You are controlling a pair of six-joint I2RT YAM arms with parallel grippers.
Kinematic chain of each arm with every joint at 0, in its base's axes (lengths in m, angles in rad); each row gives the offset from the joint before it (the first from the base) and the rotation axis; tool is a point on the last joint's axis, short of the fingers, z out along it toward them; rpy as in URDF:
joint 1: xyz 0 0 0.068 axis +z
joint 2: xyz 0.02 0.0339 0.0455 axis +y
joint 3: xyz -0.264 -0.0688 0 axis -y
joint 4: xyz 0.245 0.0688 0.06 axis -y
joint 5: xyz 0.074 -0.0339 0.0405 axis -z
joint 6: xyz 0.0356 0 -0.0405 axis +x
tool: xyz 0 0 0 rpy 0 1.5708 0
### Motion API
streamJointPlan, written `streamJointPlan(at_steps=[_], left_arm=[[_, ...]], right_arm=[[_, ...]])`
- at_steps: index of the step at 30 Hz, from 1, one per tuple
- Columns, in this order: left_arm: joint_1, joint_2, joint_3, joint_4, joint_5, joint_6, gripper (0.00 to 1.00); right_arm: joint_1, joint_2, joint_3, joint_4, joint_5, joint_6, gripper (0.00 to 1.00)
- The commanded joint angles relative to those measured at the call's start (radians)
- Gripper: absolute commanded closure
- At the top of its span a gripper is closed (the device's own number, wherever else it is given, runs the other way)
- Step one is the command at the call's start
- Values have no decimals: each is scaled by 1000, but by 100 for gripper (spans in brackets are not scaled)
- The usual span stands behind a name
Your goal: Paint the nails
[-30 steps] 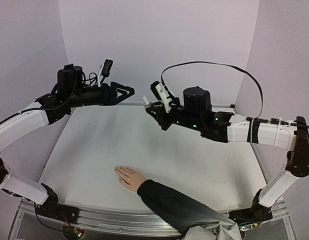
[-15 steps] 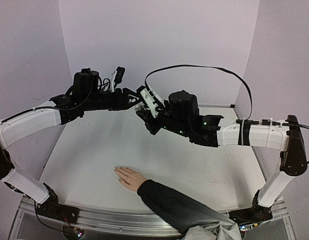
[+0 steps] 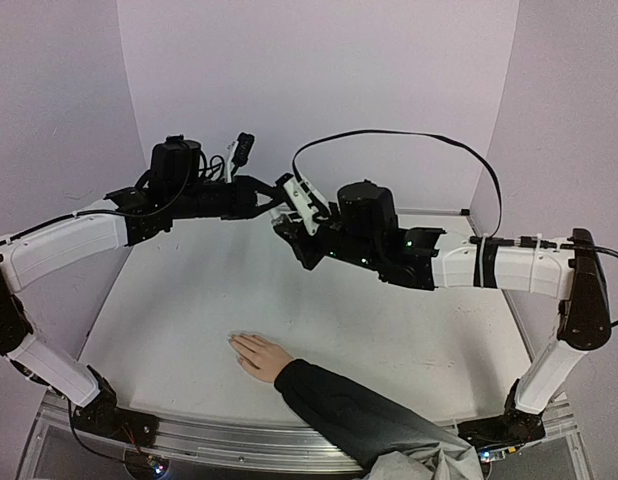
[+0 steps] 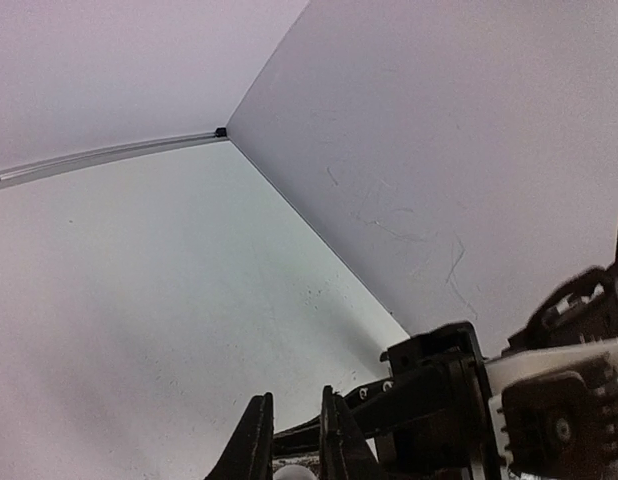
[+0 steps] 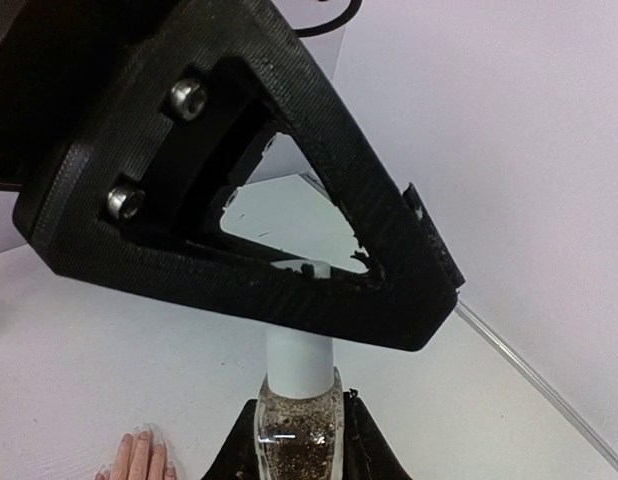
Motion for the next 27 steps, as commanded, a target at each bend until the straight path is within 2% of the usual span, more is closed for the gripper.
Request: streamJointPlan(at_steps=[1, 3, 5, 6, 7, 9, 12, 14, 15, 17, 19, 20, 23, 27], left_arm=[[-23, 13, 77, 83, 327, 182, 100], [-34, 3, 76, 88, 534, 343, 100], [-50, -44, 42, 92, 690, 575, 100], [-54, -58, 33, 95, 726, 626, 100], [-54, -57, 41, 95, 754, 641, 100], [-49, -42, 80, 96, 800, 633, 100], [-48, -28, 103, 96, 790, 608, 100], [-46, -33, 106, 98, 677, 542, 99], [-40, -39, 102, 97, 628, 497, 91], [-16, -59, 78, 95, 534, 397, 65], [21, -84, 48, 90, 456, 284, 46], [42, -97, 34, 80, 421, 225, 41], [79, -131, 11, -21, 327, 115, 35], [80, -119, 63, -237, 251, 143, 32]], right_arm=[[-83, -98, 37, 89, -452, 127, 100], [-154, -116, 34, 109, -812, 199, 100], [-180, -111, 51, 130, -1249, 235, 100], [-180, -99, 67, 132, -1392, 247, 100], [-181, -93, 75, 139, -1454, 268, 100], [-180, -102, 68, 141, -1415, 281, 100], [-186, -134, 18, 138, -1198, 267, 100], [-196, -142, -6, 135, -1078, 262, 100], [-199, -144, -18, 132, -1017, 256, 100], [-199, -148, -38, 108, -885, 225, 100], [-199, -147, -49, 71, -756, 188, 100], [-199, -142, -48, 51, -700, 148, 100], [-198, -116, -33, -4, -556, 106, 100], [-196, -84, -11, -37, -474, 78, 100]])
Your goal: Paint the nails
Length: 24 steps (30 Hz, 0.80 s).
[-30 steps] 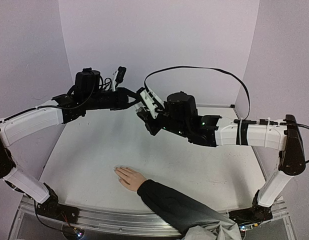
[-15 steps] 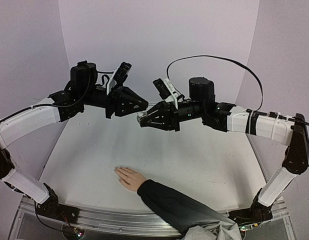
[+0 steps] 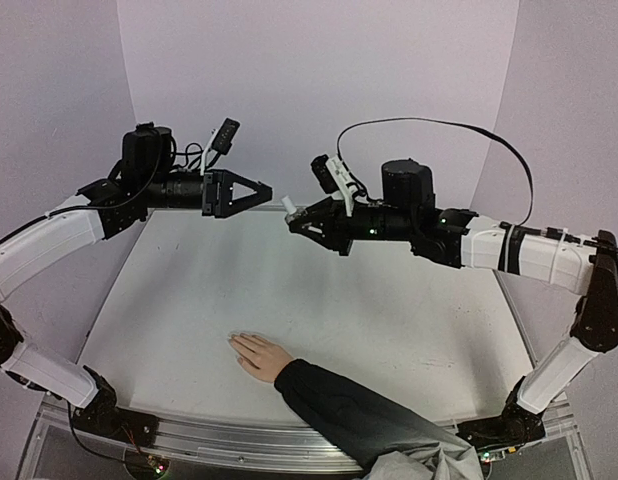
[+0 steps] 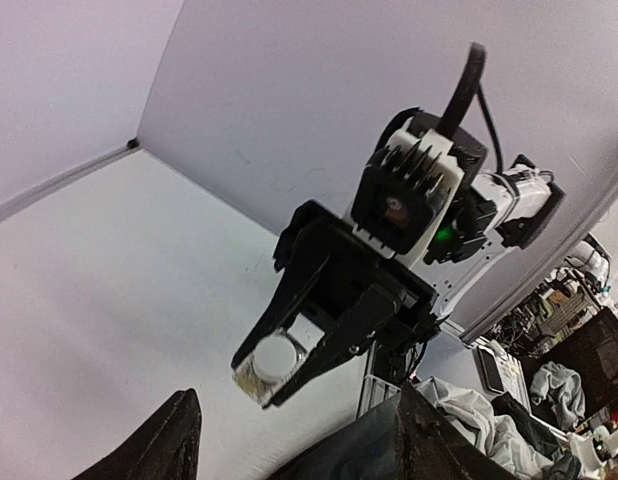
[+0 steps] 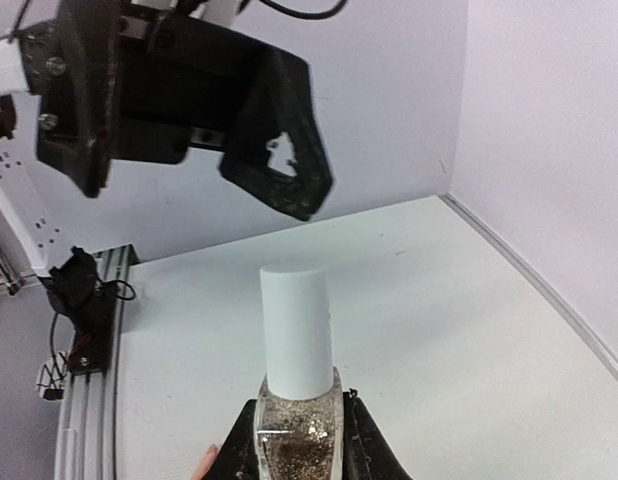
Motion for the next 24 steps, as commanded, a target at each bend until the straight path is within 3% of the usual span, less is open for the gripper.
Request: streamJointPlan(at_steps=[1, 8, 15, 24], left_arm=[[-5, -27, 48, -203, -106, -53, 31], [-7, 5, 65, -206, -80, -48, 31], [-23, 66, 102, -205, -101, -59, 38], [-34, 95, 118, -221, -107, -50, 56]], right_arm=[[0, 21, 37, -5, 158, -62, 100], [23, 61, 77, -37, 182, -81, 100], [60, 89, 108, -71, 216, -108, 100], [83, 99, 125, -80, 222, -123, 100]])
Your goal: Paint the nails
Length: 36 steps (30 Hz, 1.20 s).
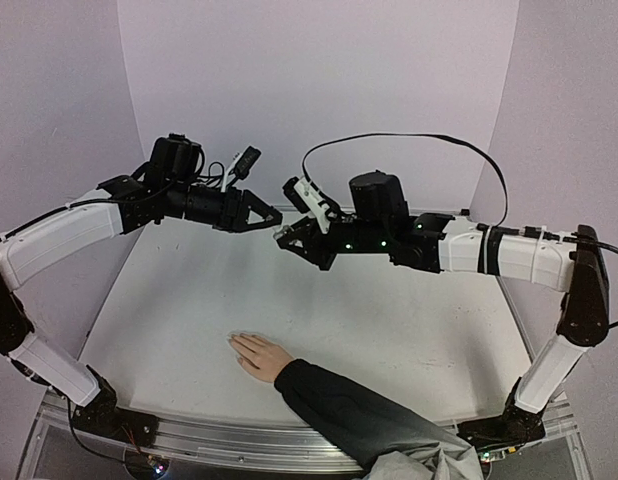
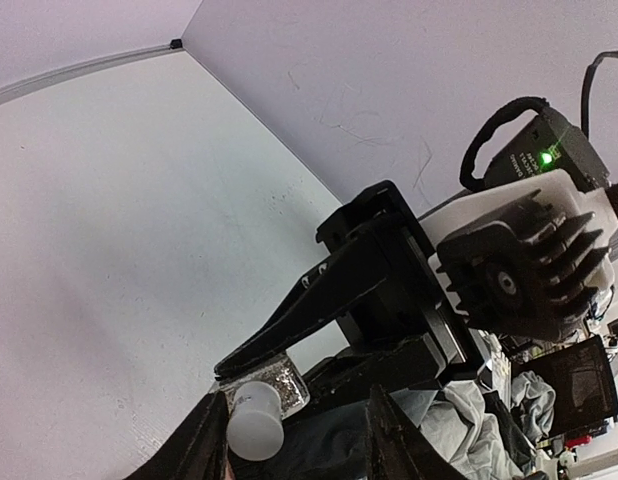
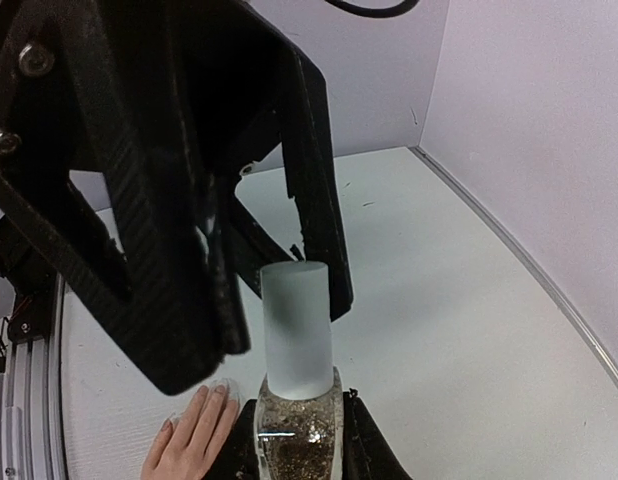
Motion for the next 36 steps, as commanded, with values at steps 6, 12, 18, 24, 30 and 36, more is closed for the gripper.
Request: streamJointPlan(at_steps=[6, 12, 18, 24, 30, 36], left_arm=[[-16, 17, 79, -20, 12, 22, 76], [-31, 18, 86, -56, -5, 79, 95], [-30, -10, 75, -115, -197, 122, 100], [39, 21, 2, -213, -607, 69, 100], [169, 73, -149, -173, -798, -60, 100], [283, 121, -231, -124, -938, -180, 100]], right_arm=[[18, 1, 62, 29, 26, -22, 100], [19, 6, 69, 29, 7, -18, 100], [17, 9, 46, 29, 180, 5, 63], [-21, 12, -11, 15, 427, 76, 15], [-126, -52, -123, 16, 490, 180, 7], [-206, -138, -212, 21, 478, 224, 5]])
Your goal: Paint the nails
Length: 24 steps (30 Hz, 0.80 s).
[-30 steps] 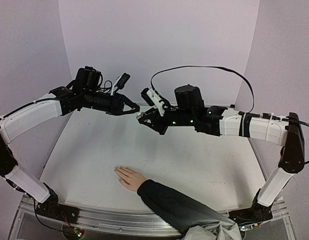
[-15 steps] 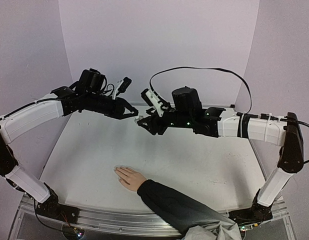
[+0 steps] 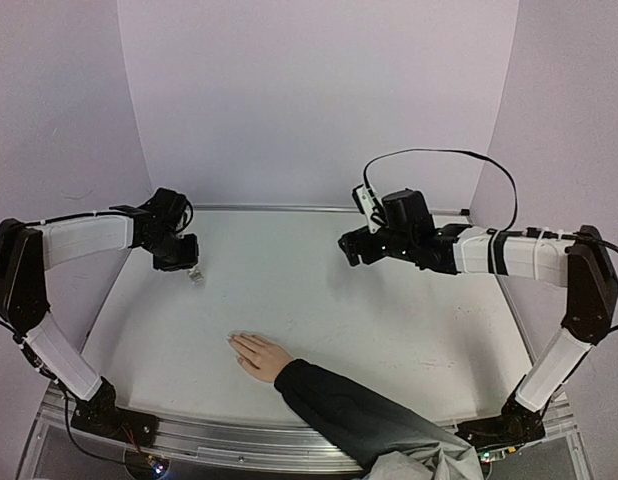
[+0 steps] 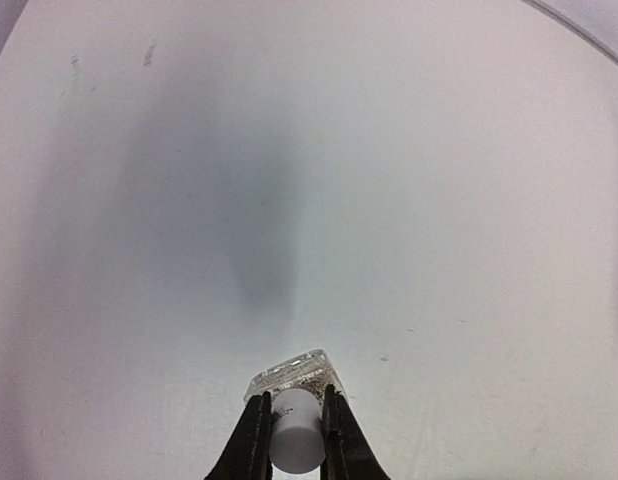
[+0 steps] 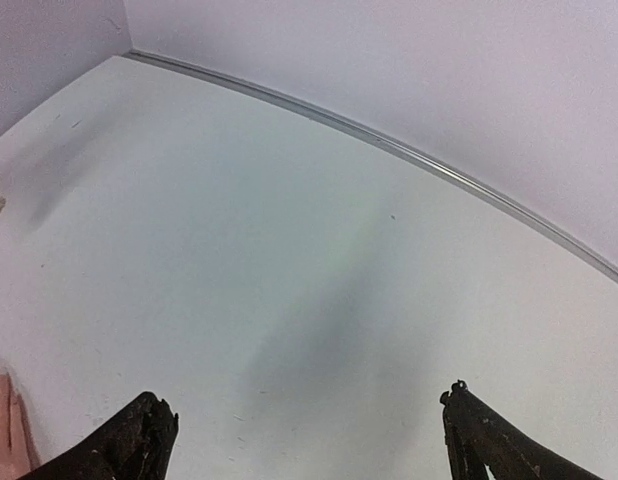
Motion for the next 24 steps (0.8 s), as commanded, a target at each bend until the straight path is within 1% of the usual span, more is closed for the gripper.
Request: streamJointPlan(at_steps=[1, 3, 10, 16, 22, 24], left_arm=[[48, 13, -22, 72, -168, -101, 100], [66, 42, -20, 85, -200, -103, 100], [122, 153, 7, 98, -232, -168, 100], [157, 222, 53, 98, -264, -219, 99], [158, 241, 52, 93, -292, -267, 88], [158, 238, 55, 86, -297, -269, 82]], right_arm=[[-35, -122, -33, 40, 31, 56, 5], [-54, -138, -52, 40, 33, 59, 5], [-134, -207, -100, 44, 43, 102, 4], [-231, -246, -122, 42, 33, 138, 3], [-312, -291, -155, 39, 32, 175, 2], [-335, -295, -160, 33, 34, 183, 2]])
